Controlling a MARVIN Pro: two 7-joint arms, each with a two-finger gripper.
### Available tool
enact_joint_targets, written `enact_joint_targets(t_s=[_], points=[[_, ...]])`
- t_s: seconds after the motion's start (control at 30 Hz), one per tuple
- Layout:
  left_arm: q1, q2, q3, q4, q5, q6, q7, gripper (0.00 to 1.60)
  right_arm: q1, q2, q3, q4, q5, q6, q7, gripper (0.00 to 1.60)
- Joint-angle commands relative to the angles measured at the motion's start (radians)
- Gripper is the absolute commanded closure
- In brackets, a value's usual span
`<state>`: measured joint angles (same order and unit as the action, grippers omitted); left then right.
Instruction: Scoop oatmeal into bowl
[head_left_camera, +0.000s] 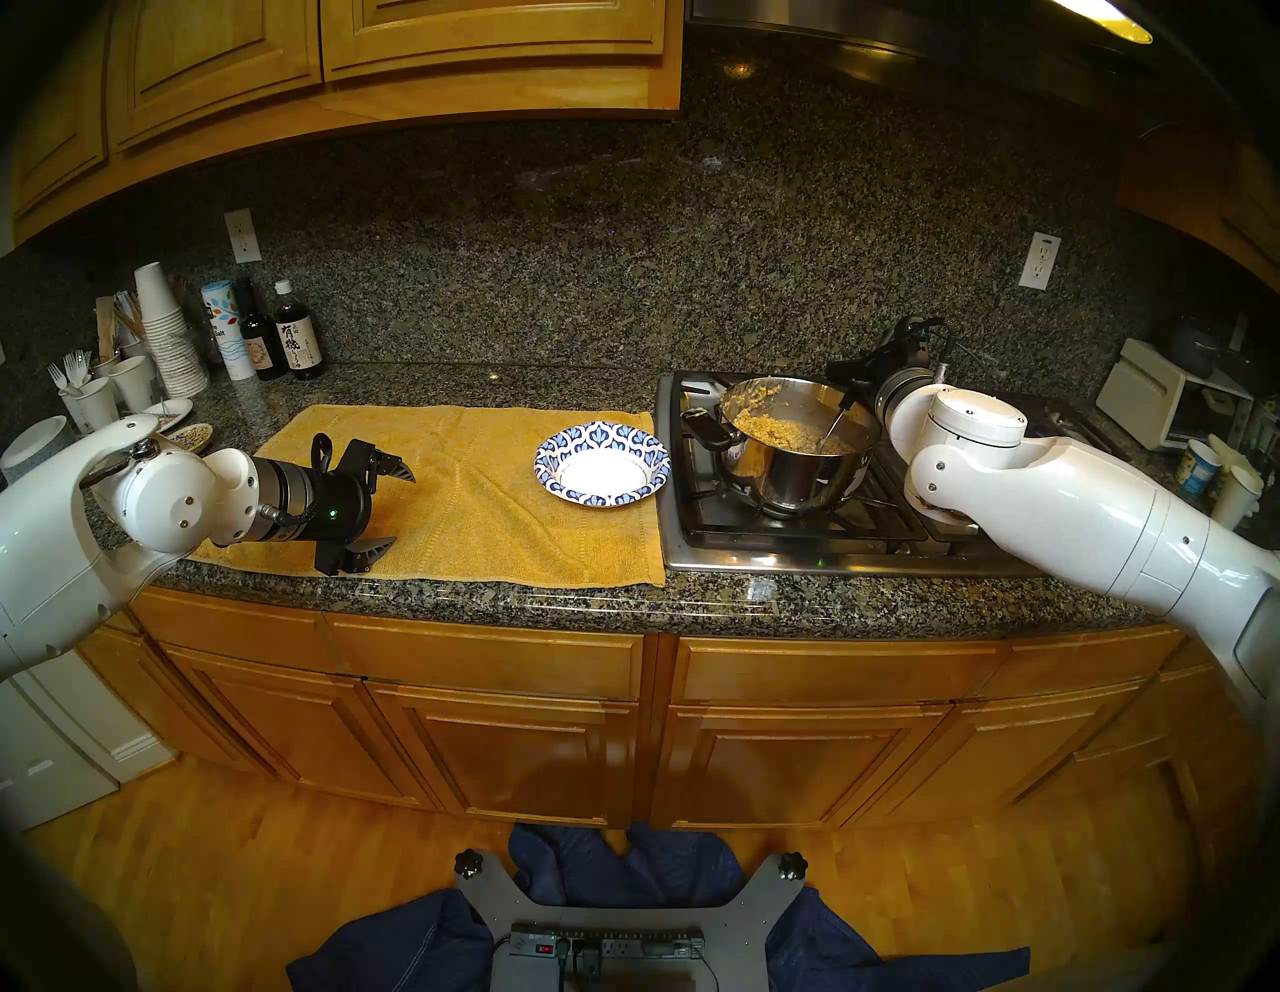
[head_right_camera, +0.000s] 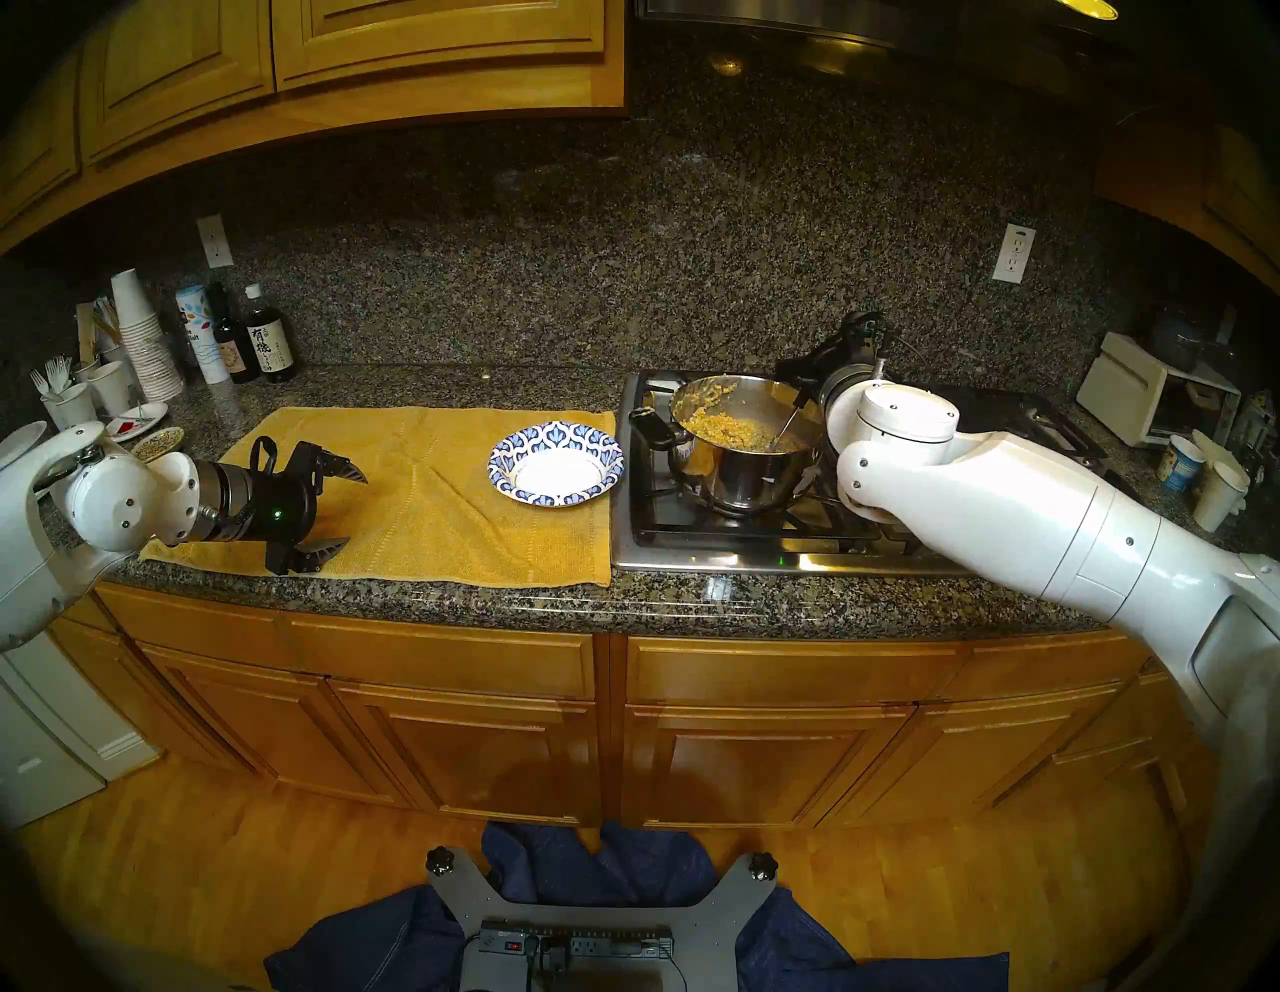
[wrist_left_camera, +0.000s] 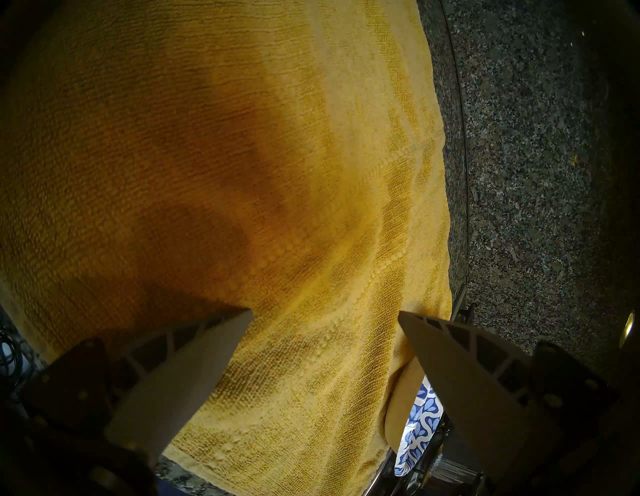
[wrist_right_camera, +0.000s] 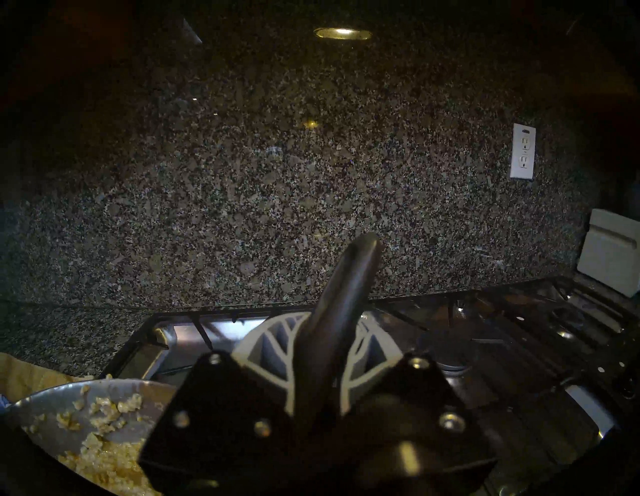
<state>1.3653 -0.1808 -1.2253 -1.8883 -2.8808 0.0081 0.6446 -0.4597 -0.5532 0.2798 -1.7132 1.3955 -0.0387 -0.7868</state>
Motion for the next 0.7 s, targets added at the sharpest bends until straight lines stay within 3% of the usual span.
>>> enact_joint_targets(t_s=[0.0,0.67], points=[[-0.003,-0.002,-0.001,0.001,0.001,0.0,0.003,0.0,0.022,0.035,0.018,-0.061,-0.013,-0.012,0.03,1.6],[-0.003,-0.002,-0.001,0.002,0.001,0.0,0.003,0.0,0.023,0.025,0.028,-0.09,0.016,-0.048,-0.009,1.6]])
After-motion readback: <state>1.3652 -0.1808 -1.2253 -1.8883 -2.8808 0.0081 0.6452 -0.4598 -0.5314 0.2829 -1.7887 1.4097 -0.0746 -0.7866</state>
